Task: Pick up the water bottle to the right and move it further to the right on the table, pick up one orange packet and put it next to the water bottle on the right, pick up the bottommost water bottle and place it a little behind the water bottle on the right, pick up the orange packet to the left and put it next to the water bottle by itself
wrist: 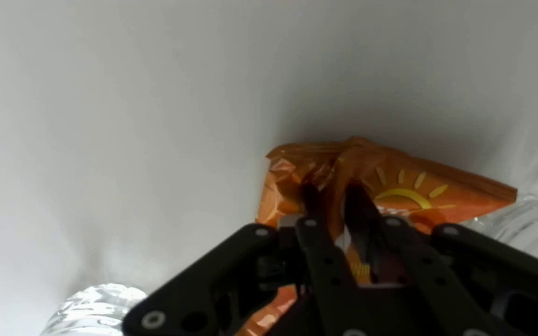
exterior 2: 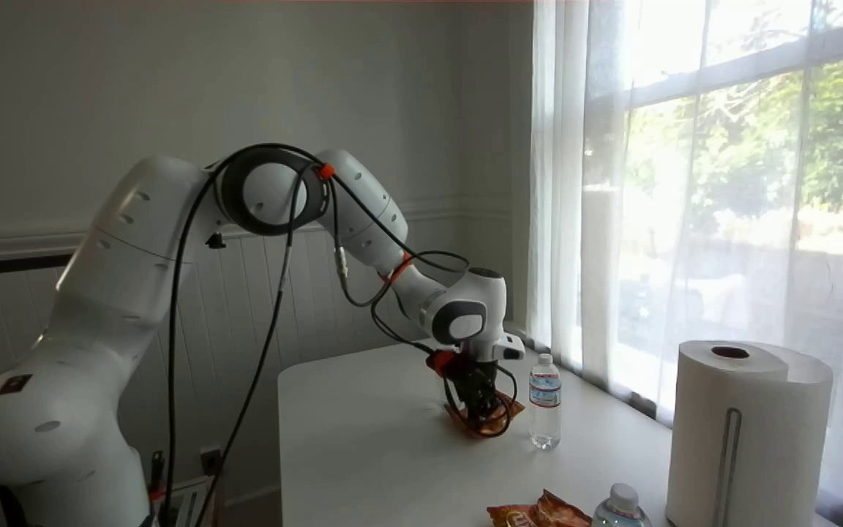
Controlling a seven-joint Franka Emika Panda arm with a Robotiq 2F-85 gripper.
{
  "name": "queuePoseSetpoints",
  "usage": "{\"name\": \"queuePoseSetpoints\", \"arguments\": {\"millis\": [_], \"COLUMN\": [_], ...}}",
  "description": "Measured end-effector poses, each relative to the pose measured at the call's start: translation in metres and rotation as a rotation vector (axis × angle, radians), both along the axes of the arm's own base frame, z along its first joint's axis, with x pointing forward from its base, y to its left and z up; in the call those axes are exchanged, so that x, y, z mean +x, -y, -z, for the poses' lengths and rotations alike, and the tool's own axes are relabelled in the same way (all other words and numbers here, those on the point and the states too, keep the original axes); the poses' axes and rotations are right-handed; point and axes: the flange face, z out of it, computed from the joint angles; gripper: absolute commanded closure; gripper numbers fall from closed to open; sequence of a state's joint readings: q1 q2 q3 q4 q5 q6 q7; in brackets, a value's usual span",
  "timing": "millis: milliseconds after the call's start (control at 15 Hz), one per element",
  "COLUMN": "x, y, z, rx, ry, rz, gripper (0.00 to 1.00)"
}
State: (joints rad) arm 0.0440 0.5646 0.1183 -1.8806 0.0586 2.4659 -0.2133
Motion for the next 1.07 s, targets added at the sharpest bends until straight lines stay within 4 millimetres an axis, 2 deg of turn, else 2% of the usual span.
{"name": "queuePoseSetpoints", "arguments": {"millis": [533, 800, 1067], "x": [-0.023, -0.051, -0.084], "y": [0.038, 0.063, 0.086], "z": [-0.044, -0.065, -0.077], "rx": [-0.073, -0.101, -0.123], "ry": [-0.15, -0.231, -0.286], "rz": [0.01, 0.024, 0.037], "gripper": [1.0, 1.0, 1.0]}}
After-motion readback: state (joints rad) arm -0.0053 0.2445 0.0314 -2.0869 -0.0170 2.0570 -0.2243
